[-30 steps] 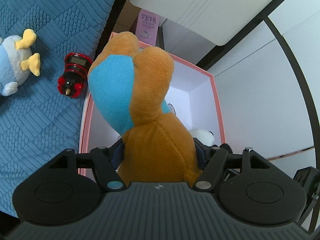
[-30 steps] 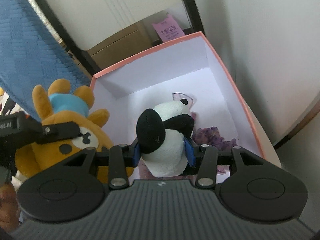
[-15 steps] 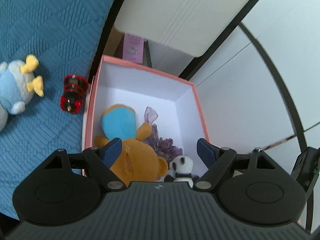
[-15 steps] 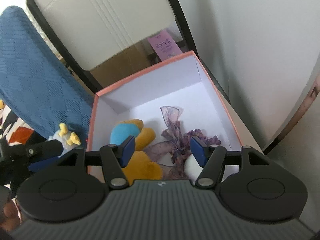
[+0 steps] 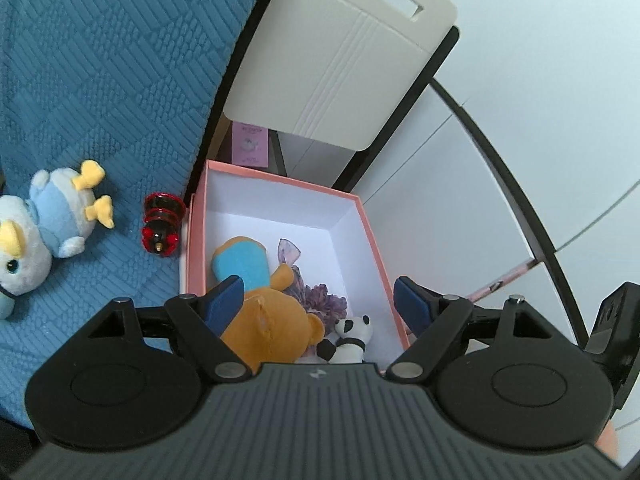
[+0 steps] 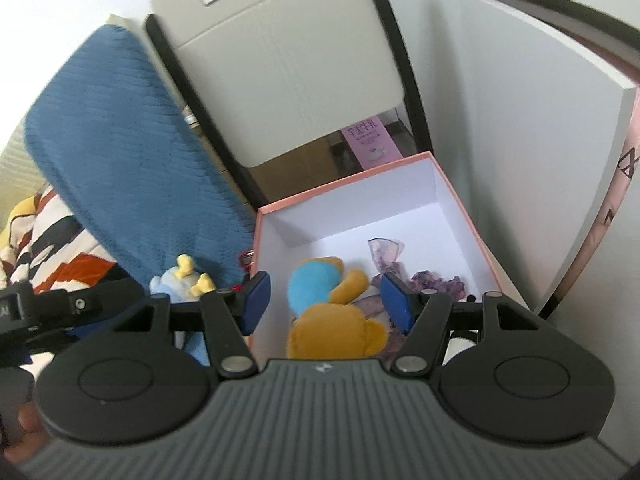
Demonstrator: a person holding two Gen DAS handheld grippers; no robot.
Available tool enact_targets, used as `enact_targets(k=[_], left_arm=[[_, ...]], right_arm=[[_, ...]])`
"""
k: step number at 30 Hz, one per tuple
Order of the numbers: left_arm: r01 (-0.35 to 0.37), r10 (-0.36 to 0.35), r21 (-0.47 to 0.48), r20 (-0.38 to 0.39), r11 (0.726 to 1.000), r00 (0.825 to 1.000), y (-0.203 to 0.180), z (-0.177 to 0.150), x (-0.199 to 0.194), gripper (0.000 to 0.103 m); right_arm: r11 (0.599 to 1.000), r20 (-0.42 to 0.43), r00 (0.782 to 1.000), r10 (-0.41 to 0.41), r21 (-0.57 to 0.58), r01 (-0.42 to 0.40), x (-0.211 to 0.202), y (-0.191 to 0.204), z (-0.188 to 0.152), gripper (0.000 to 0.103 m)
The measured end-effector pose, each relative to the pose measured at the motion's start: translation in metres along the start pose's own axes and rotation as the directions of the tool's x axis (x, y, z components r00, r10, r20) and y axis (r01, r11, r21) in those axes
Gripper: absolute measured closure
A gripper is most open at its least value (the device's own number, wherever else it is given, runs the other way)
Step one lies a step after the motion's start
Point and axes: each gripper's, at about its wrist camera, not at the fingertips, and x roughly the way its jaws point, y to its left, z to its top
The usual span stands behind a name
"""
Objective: Organize objects
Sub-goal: 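Withdraw both open tools from the pink box toward the cushion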
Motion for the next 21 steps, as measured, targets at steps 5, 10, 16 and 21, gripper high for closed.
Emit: enact_targets(k=[5,10,16,21], left_arm=[[0.024,-0.023,-0.004,0.031,1.0,0.999,0.01,-0.016,-0.024,0.018],[0.018,-0.018,0.012,0.055,1.0,0.998,0.017,-0.031,-0.048,0.018],[-0.002,0.0,0.023,0.083,1.0,0.997,0.031,-0.046,-0.075,0.018],[-0.022,0.019,0.026,0.113,0.999,0.993,0.048,-0.059,-0.097,0.018]], right_arm=[[0.999,0.009,1.0,0.027,-0.034,-0.027,-0.02,0.024,-0.016,0.039],[0.997,0.013,0.999,0.04,-0.06,-0.039,-0.036,0.043,-0.033,0.039],[0.994,0.013,0.998,0.062,-0.088,-0.061,-0.05,0.064,-0.057,0.039],[0.992,0.014,0.998,0.061,-0.114,-0.059,-0.053,0.079,-0.078,0.039]])
